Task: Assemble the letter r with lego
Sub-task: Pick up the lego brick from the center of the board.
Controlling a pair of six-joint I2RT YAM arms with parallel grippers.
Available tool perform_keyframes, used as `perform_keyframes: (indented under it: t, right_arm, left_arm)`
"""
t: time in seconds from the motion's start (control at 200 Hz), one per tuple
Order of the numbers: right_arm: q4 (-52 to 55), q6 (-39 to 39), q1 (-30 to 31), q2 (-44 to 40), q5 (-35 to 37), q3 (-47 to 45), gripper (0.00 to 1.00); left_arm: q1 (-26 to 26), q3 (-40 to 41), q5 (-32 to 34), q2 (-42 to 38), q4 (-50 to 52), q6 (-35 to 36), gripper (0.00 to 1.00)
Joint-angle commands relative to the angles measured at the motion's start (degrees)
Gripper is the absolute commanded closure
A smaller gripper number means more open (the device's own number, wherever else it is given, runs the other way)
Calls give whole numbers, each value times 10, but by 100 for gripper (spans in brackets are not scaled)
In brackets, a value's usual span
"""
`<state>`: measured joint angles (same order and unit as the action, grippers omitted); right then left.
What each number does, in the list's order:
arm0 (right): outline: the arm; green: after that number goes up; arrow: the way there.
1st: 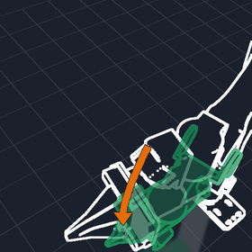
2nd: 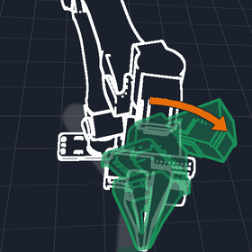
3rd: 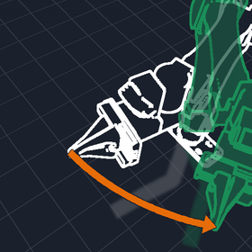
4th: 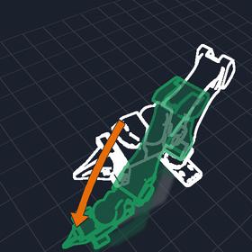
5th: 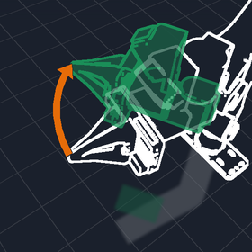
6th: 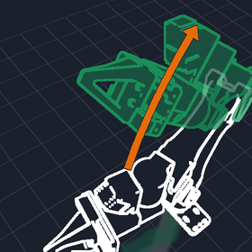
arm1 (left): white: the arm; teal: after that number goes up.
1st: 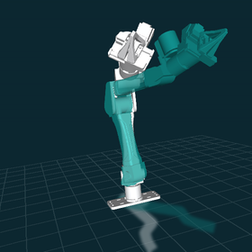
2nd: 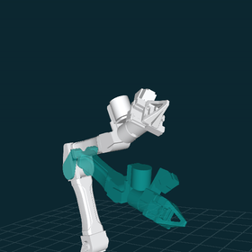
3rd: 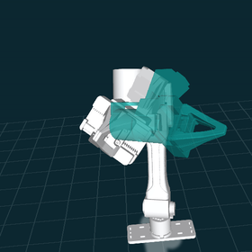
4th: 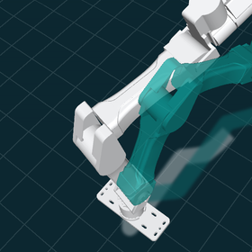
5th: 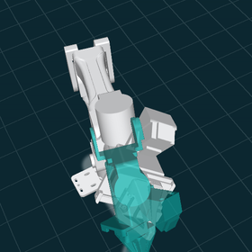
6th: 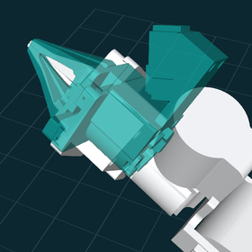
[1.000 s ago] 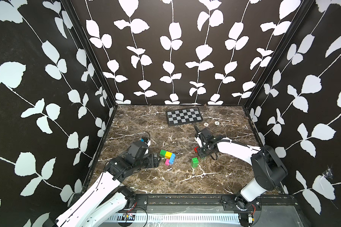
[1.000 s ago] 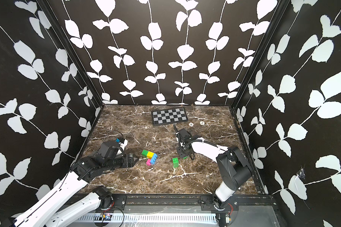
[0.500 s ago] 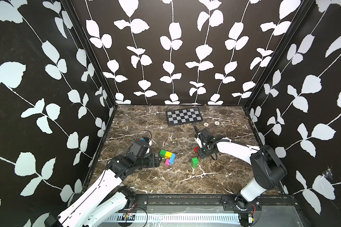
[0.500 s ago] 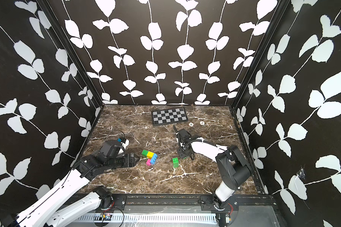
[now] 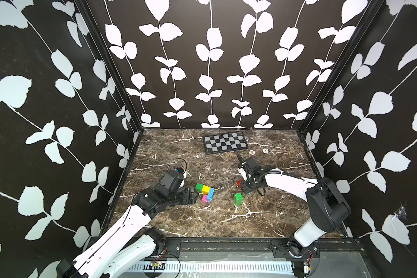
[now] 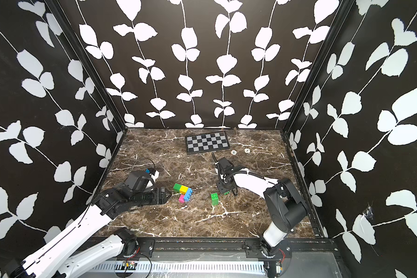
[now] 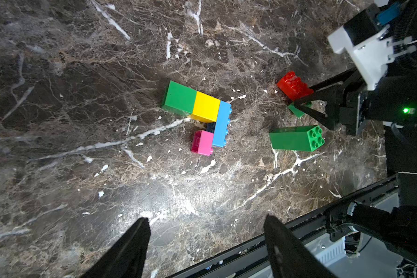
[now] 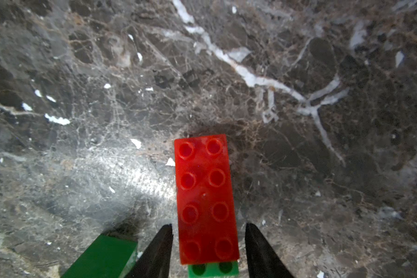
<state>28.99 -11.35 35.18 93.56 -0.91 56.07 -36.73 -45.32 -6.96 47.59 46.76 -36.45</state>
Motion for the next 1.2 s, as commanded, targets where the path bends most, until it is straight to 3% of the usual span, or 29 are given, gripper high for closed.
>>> perform_keyframes:
  t: [0.0,0.395,0.645,0.8,0.995,1.195]
  right_arm:
    - [-6,4,-1,2,4,7,51]
    - [-13,6,-3,5,10,4,52]
    - [-16,10,-5,10,5,5,58]
    - [-17,16,-6,13,-5,6,70]
    - [-10,21,-6,11,-17,8,100]
    - [-7,35,-15,-54,7,22,100]
  left_arm:
    - [-2,-20,-6,1,-2,6,23]
    - [-3,-20,-5,0,10,7,23]
    - [-3,-21,-6,3,11,4,23]
    - [-3,-21,-8,6,10,2,23]
    - [-2,-23,-10,13,10,1,23]
    - [-3,-26,-17,29,-4,-2,23]
